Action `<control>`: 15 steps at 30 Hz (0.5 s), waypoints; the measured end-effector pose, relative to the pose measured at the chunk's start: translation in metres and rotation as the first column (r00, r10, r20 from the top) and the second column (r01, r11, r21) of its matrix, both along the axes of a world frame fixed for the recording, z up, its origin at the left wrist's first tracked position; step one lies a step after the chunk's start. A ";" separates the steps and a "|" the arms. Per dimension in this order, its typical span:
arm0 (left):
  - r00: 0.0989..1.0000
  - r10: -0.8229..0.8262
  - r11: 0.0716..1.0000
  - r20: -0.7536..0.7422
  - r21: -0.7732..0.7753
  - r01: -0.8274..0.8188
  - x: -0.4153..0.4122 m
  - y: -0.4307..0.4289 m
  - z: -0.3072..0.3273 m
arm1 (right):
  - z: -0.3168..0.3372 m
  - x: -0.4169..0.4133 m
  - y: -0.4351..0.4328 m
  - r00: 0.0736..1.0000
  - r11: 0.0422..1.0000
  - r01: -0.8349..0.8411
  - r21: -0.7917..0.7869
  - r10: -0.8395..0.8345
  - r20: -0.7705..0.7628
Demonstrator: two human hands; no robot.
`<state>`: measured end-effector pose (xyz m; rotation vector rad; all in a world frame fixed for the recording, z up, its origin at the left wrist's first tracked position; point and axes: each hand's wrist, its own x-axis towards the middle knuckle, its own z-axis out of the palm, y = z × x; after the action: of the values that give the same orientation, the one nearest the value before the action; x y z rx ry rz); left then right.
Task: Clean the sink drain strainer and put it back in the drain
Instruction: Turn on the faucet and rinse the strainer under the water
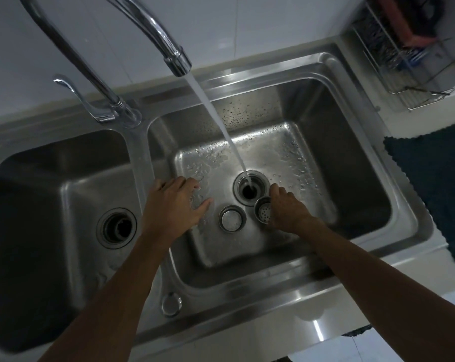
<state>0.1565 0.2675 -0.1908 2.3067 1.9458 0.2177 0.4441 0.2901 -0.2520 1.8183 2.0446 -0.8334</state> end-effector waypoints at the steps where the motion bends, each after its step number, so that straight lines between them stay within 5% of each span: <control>1: 1.000 -0.001 1.000 0.001 0.000 0.001 0.000 0.000 0.000 | 0.000 0.000 0.000 1.000 1.000 -0.001 -0.006 0.001 0.007; 15: 1.000 -0.013 1.000 -0.004 -0.012 0.013 0.000 0.001 0.001 | 0.005 -0.003 -0.001 0.997 0.995 -0.023 -0.102 0.030 0.065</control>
<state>0.1561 0.2685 -0.1897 2.3142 1.9277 0.1994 0.4411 0.2891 -0.2472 1.7375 1.9455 -0.8414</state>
